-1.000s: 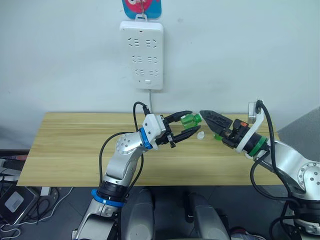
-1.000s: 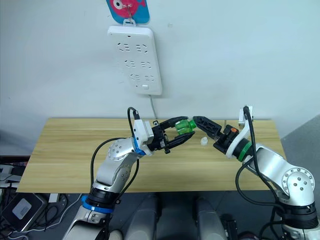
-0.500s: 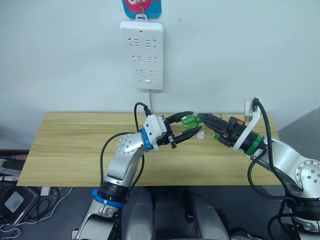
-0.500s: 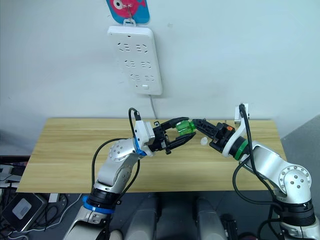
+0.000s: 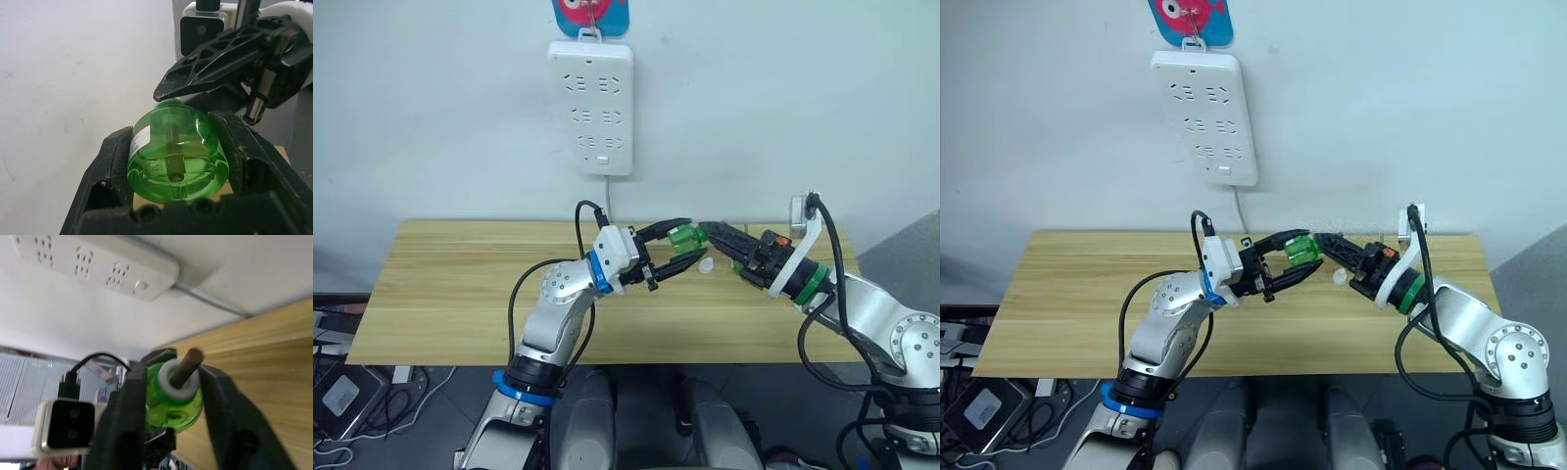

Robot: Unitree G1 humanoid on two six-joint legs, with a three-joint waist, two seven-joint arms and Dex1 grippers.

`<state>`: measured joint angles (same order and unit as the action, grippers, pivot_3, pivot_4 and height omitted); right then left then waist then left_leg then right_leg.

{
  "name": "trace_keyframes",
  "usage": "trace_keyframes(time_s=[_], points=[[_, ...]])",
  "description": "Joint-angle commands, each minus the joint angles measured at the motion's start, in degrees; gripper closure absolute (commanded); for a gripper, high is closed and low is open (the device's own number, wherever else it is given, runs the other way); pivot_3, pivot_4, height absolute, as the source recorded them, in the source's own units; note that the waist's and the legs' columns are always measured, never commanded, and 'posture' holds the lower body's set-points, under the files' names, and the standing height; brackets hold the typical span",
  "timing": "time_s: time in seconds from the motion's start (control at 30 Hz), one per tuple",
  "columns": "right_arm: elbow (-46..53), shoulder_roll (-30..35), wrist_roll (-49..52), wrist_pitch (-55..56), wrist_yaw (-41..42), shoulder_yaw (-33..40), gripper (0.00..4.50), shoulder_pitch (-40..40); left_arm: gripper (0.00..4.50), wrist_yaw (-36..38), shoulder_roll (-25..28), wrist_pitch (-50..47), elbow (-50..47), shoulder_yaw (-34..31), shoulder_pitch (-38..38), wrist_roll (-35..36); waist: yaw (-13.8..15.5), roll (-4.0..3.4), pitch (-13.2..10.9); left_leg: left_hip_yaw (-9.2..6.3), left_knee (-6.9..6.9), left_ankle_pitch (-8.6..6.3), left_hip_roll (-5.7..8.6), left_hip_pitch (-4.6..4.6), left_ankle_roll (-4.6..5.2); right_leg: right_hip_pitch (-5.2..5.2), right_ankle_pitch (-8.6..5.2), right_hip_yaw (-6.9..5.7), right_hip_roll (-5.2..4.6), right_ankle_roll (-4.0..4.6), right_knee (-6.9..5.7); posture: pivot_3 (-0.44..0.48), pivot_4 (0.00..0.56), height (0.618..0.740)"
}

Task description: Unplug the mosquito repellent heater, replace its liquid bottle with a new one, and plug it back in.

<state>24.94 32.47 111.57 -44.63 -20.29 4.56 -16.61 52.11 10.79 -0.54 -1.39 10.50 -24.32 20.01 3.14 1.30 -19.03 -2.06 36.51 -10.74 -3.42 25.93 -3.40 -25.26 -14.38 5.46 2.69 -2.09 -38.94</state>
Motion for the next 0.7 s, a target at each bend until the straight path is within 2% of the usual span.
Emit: trace_keyframes(time_s=[0.03,0.17,0.27,0.4,0.43,0.57,0.7], points=[[2.1,0.0,1.4,0.1,0.3,0.2,1.45,-0.4,2.23,0.2,-0.3,0.9,-1.1,0.5,-0.3,0.1,0.0,0.0,0.0,0.0,0.0,0.0,0.0,0.0,0.0,0.0,0.0,0.0,0.0,0.0,0.0,0.251,0.295,0.74],[2.0,0.2,1.4,0.3,0.2,0.3,1.45,-0.1,2.23,0.2,-0.3,0.9,-1.1,0.6,-0.2,0.1,0.0,0.0,0.0,0.0,0.0,0.0,0.0,0.0,0.0,0.0,0.0,0.0,0.0,0.0,0.0,0.25,0.296,0.74],[1.9,-0.1,1.4,0.8,-0.1,0.4,2.13,0.0,2.23,0.1,-0.3,0.8,-1.1,0.6,-0.3,0.1,0.0,0.0,0.0,0.0,0.0,0.0,0.0,0.0,0.0,0.0,0.0,0.0,0.0,0.0,0.0,0.247,0.3,0.74],[2.1,-0.4,1.4,1.0,-0.2,0.4,3.51,0.2,2.23,0.2,-0.3,0.9,-1.1,0.7,-0.3,0.1,0.0,0.0,0.0,0.0,0.0,0.0,0.0,0.0,0.0,0.0,0.0,0.0,0.0,0.0,0.0,0.246,0.303,0.74],[2.1,-0.4,1.4,1.2,-0.3,0.3,3.68,0.2,2.23,0.2,-0.2,0.9,-1.1,0.7,-0.3,0.1,0.0,0.0,0.0,0.0,0.0,0.0,0.0,0.0,0.0,0.0,0.0,0.0,0.0,0.0,0.0,0.246,0.303,0.74],[1.9,-0.8,1.4,1.9,-0.9,0.6,3.68,0.4,2.23,0.5,0.0,0.9,-1.0,0.8,-0.3,0.2,0.0,0.0,0.0,0.0,0.0,0.0,0.0,0.0,0.0,0.0,0.0,-0.01,0.0,0.0,0.0,0.245,0.305,0.74],[1.5,-1.1,1.4,2.4,-1.8,1.1,3.68,0.5,0.97,0.7,0.2,0.4,-1.3,0.8,-0.2,0.5,0.0,0.0,0.0,0.0,0.0,0.0,0.0,0.0,0.0,0.0,0.0,0.0,0.0,0.0,0.0,0.244,0.306,0.74]])
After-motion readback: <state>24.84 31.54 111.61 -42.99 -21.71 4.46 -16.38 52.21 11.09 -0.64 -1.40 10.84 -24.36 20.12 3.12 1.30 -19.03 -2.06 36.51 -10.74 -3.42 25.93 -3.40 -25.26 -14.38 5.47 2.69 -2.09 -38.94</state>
